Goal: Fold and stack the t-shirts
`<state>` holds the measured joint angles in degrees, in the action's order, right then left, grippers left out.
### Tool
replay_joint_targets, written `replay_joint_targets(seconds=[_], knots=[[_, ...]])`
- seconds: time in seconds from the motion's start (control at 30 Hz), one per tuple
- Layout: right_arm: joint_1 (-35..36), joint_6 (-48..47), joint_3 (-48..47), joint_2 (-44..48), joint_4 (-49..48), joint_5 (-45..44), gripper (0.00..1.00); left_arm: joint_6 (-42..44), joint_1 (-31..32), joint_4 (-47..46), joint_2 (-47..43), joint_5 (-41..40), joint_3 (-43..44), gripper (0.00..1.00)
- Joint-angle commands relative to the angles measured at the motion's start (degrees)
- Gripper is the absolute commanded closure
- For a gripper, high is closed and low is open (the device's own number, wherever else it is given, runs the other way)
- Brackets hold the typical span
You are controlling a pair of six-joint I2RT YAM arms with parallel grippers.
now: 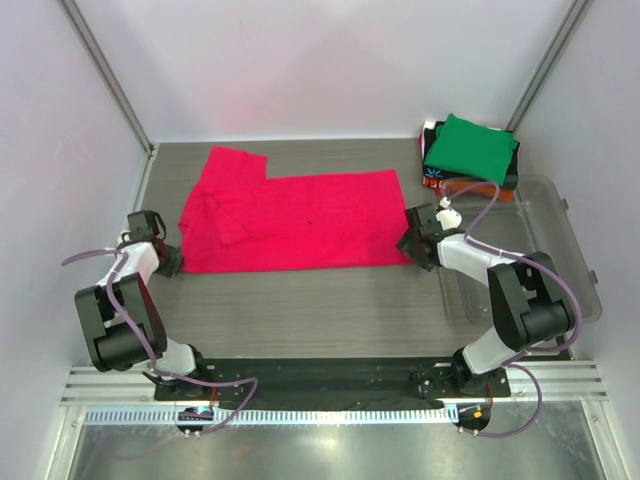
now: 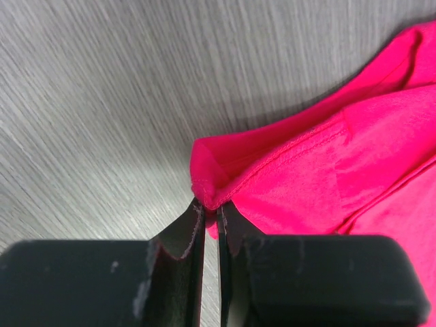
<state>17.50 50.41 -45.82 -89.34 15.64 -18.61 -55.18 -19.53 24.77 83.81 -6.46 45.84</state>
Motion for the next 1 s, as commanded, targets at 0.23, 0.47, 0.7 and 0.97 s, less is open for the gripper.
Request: replay_joint_targets(seconds=[0.23,0.47,0.7,0.97], knots=[[2.1,2.94,4.16,1.27,5.19,-2.04,0.39,-0.02,-0.42,0.19,-1.19,-0.84,-0.67,0.92],[2.19,1.8,2.06,-2.15,3.79,-1.79,0.77,-0.11,-0.42,-0.34,-0.67,-0.31,-0.93,0.93],[2.19,-3.73,-7.85,-6.37,3.87,2.17,0.99,5.85,0.98,0.18,2.67,7.83,6.43,1.0],[1.31,-9.37,-31.44,-2.25,18.64,-2.4,0.99,15.27,1.08,18.46,-1.62,-2.42,30.36,1.0]])
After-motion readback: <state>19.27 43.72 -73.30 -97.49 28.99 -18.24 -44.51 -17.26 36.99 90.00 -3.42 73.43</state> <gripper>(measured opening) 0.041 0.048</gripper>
